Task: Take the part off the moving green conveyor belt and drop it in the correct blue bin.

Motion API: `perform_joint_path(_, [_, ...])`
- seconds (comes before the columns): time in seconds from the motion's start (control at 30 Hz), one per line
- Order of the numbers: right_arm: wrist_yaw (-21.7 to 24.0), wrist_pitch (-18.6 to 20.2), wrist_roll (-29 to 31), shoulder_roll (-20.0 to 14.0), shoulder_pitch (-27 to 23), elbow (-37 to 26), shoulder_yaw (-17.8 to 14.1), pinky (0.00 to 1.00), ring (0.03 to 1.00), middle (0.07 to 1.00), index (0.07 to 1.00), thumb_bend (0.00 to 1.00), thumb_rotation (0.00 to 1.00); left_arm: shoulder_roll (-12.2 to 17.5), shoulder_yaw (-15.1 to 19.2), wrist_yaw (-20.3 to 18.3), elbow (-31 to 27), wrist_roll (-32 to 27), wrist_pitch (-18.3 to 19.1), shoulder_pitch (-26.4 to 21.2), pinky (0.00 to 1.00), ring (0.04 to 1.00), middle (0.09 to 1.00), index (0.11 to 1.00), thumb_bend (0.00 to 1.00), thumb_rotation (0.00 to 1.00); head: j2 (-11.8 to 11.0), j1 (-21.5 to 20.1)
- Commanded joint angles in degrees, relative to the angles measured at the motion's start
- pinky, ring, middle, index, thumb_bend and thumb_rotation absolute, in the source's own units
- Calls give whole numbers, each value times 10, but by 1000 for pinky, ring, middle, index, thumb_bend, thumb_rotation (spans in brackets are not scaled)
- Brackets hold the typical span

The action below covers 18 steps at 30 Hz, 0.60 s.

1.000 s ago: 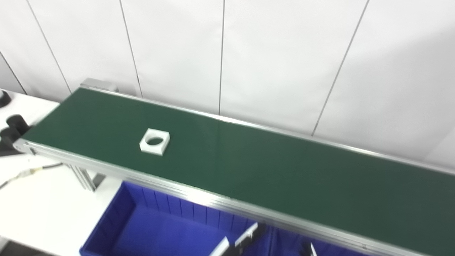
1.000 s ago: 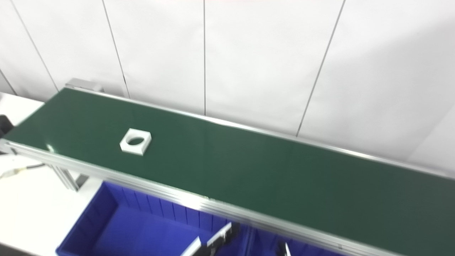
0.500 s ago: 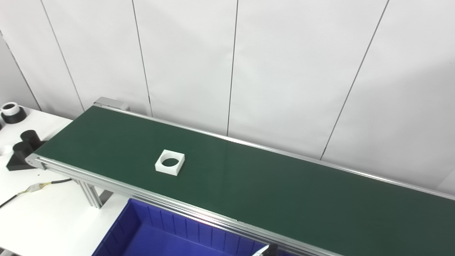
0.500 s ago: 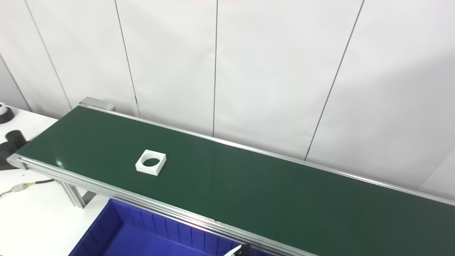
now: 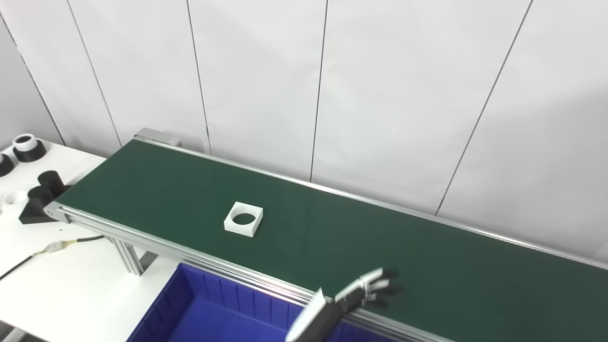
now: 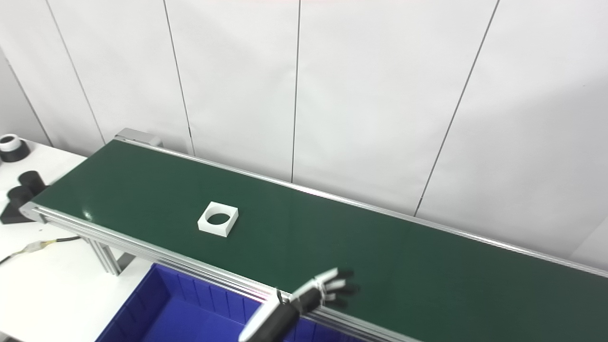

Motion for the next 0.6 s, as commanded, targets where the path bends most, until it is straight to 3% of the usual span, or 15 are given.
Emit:
perform_joint_path(0.0, [12, -32, 8, 2, 1, -19, -4, 1000, 987, 993, 1000, 792, 1000, -6, 7, 5, -33, 19, 4, -25, 700, 820, 826, 908, 1000, 309, 3, 3])
perform_joint_path(0.23, [12, -32, 1, 7, 0, -22, -3, 1000, 989, 991, 1000, 785, 1000, 2, 41, 7, -31, 45, 4, -100, 763, 884, 887, 962, 1000, 259, 2, -1])
perform_joint_path(0.33, [13, -32, 1, 11, -2, -20, -3, 1000, 999, 1000, 1000, 788, 1000, 13, 61, 12, -17, 65, -5, -145, 753, 888, 911, 994, 1000, 287, -1, -2])
perform_joint_path(0.47, [9, -31, -6, 14, -3, -19, -2, 1000, 987, 992, 1000, 796, 1000, 36, 82, -3, -3, 72, 22, -204, 767, 901, 929, 999, 1000, 266, 1, -5])
perform_joint_path(0.57, [7, -32, -10, 17, -4, -20, -2, 1000, 984, 988, 999, 799, 1000, 59, 89, -11, 9, 92, 32, -242, 724, 878, 931, 999, 1000, 230, 1, -6])
